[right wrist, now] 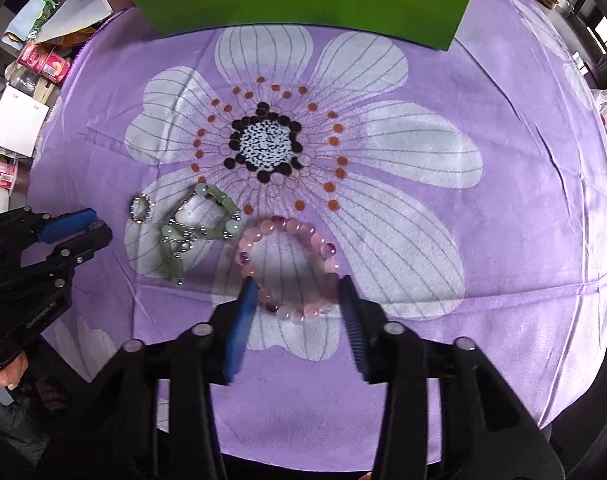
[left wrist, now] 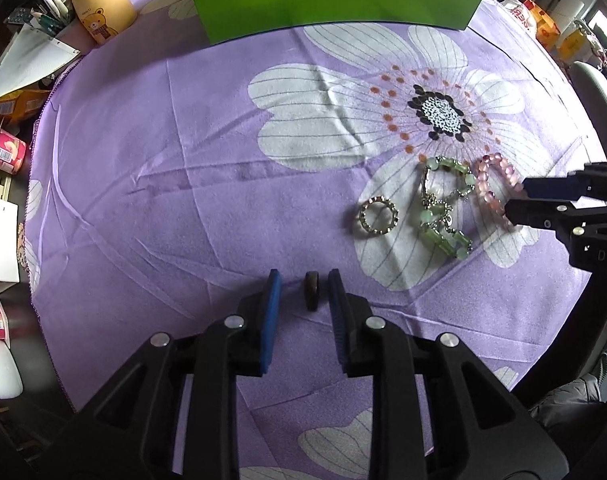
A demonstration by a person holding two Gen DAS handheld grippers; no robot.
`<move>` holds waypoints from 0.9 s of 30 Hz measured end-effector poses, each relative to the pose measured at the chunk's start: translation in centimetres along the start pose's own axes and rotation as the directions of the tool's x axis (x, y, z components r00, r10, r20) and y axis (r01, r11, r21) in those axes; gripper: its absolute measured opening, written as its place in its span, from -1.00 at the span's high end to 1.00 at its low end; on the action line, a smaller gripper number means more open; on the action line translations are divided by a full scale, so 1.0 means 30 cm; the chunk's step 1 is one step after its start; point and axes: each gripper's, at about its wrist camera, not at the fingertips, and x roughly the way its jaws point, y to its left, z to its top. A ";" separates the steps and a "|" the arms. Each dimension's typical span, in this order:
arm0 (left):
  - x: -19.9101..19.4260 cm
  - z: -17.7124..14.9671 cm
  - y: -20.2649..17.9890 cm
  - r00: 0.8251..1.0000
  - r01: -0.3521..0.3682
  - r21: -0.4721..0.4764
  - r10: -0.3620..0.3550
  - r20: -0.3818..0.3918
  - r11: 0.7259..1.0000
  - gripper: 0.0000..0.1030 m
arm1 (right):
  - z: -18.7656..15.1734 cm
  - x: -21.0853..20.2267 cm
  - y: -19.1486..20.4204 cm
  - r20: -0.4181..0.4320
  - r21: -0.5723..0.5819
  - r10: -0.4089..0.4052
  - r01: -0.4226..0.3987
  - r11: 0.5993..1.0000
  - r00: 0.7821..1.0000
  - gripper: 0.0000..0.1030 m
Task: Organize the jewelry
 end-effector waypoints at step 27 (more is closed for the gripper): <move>0.004 0.008 0.037 0.999 0.042 -0.068 -0.042 -0.003 0.997 0.88 | 0.030 0.010 0.019 0.017 -0.026 -0.051 0.051 0.998 0.999 -0.01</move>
